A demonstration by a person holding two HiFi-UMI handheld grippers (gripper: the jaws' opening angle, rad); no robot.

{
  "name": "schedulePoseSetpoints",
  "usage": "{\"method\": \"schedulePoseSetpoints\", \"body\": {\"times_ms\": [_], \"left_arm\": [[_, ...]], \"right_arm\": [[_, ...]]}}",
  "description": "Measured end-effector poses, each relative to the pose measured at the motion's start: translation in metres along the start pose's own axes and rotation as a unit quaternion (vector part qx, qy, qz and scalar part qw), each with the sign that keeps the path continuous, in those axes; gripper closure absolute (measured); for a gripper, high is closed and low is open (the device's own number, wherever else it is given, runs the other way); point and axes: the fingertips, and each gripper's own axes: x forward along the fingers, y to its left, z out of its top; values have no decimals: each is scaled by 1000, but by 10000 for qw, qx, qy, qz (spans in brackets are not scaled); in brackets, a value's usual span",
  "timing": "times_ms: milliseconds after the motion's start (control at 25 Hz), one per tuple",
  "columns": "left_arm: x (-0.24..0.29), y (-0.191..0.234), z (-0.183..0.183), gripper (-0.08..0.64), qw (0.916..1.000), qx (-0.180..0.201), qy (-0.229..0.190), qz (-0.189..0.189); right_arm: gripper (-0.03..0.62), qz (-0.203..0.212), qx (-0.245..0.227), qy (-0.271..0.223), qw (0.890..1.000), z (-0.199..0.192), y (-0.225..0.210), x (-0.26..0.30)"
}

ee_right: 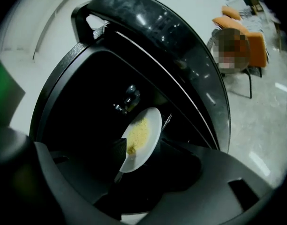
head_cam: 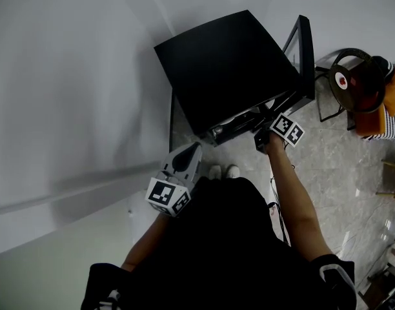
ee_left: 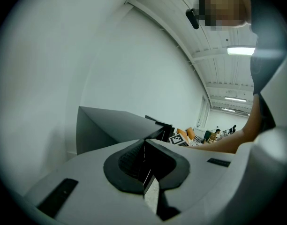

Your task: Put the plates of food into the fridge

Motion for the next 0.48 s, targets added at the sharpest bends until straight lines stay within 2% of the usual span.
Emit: {"method": "schedulePoseSetpoints", "body": {"times_ms": [120,280,480], "left_arm": [[-2,1,-1,537,10000,-79,-22,8],[-3,4,-1,537,9999,-128,23,25],[-2,4,-1,537,9999,-135,37,1]], "right_arm": [[373,-233,-1079,-69,9939,3,-5,-7],[373,-206,-2272,-395,9728,11,4,-21],[394,-36,-2937,-962,9511,21,37,-53]]}}
